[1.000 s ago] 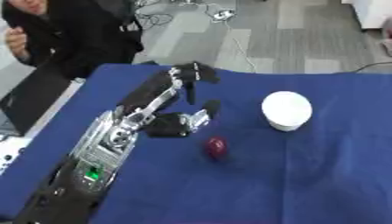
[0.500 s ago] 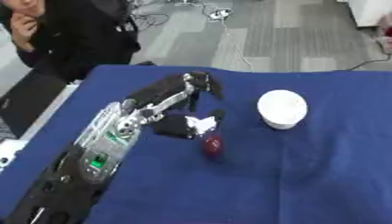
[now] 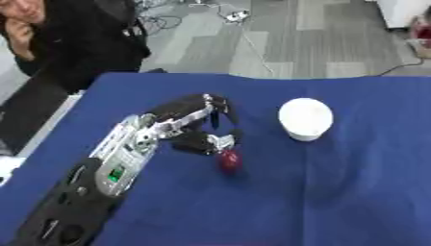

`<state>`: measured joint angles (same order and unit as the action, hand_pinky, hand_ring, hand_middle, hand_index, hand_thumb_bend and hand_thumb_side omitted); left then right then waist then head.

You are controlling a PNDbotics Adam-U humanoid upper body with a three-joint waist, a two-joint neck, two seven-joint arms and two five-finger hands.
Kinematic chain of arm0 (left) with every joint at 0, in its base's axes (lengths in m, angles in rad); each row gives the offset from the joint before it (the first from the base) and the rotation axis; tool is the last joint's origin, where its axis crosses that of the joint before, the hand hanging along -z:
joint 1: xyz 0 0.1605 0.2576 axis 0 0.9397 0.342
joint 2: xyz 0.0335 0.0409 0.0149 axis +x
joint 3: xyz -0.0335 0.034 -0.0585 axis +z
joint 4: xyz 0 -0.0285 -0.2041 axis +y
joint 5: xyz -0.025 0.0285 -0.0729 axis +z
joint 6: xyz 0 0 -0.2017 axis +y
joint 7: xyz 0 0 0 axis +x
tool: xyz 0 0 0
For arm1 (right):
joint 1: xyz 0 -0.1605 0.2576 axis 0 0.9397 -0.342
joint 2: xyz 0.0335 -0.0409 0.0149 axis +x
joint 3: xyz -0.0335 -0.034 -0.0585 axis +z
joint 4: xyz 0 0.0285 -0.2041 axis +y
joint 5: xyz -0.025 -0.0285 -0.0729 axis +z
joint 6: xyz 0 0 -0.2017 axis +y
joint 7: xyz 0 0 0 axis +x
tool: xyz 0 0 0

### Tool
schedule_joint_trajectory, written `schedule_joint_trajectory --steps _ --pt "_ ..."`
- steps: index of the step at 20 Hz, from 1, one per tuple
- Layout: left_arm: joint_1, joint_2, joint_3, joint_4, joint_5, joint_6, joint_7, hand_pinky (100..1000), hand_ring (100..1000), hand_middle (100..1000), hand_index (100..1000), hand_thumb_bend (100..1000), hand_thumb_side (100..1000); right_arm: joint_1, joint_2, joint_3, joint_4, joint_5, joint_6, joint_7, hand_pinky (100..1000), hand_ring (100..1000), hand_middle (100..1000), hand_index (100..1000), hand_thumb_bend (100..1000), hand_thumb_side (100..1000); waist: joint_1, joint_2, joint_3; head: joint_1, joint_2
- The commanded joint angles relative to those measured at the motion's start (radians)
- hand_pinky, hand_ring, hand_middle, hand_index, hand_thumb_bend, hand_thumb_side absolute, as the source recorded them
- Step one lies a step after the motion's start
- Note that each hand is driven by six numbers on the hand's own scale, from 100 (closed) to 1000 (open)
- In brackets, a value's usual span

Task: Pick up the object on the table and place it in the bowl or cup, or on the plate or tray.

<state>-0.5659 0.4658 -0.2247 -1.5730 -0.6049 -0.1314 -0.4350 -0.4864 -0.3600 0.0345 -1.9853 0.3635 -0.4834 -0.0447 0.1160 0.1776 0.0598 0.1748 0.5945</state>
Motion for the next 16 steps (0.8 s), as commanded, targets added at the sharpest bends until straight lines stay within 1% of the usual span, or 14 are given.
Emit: schedule_joint_trajectory --steps 1,4,8,10,12,13,15,16 --pt "-0.020 0.023 0.003 0.021 0.002 -0.006 -0.027 263 580 736 752 100 880 -0.018 -0.009 -0.001 -0.015 0.000 0.001 0.005 301 518 721 776 102 1000 -0.002 -0.011 -0.002 -0.007 0.000" --pt "-0.021 0.022 -0.001 0.043 0.014 -0.010 -0.062 268 594 752 752 100 885 -0.018 -0.009 -0.001 -0.015 -0.001 0.001 0.009 300 517 719 776 105 1000 -0.002 -0.010 -0.004 -0.007 -0.001" --pt "-0.019 0.021 -0.003 0.060 0.034 -0.013 -0.101 269 594 753 761 102 852 -0.018 -0.009 -0.001 -0.015 -0.003 0.001 0.013 299 516 717 776 108 1000 -0.002 -0.009 -0.006 -0.009 -0.002" --pt "-0.019 0.020 -0.006 0.067 0.046 -0.017 -0.127 285 605 772 784 123 863 -0.018 -0.009 -0.001 -0.015 -0.004 0.001 0.014 298 515 717 777 109 1000 -0.002 -0.009 -0.007 -0.010 -0.002" --pt "-0.019 0.019 -0.009 0.073 0.063 -0.021 -0.165 301 616 784 798 145 839 -0.018 -0.009 0.000 -0.015 -0.004 0.002 0.016 298 515 716 777 109 1000 -0.002 -0.009 -0.007 -0.012 -0.003" --pt "-0.019 0.019 -0.010 0.073 0.069 -0.023 -0.186 308 622 791 805 159 807 -0.018 -0.010 0.000 -0.015 -0.005 0.002 0.016 298 515 716 777 109 1000 -0.002 -0.008 -0.006 -0.013 -0.003" --pt "-0.018 0.020 -0.008 0.071 0.074 -0.027 -0.226 316 628 796 810 186 787 -0.018 -0.010 0.000 -0.015 -0.005 0.002 0.017 298 515 716 777 109 1000 -0.003 -0.008 -0.005 -0.015 -0.004" --pt "-0.017 0.020 -0.008 0.069 0.075 -0.029 -0.243 338 644 811 833 206 775 -0.018 -0.010 -0.001 -0.015 -0.005 0.002 0.018 298 515 716 777 110 1000 -0.003 -0.008 -0.004 -0.016 -0.005"
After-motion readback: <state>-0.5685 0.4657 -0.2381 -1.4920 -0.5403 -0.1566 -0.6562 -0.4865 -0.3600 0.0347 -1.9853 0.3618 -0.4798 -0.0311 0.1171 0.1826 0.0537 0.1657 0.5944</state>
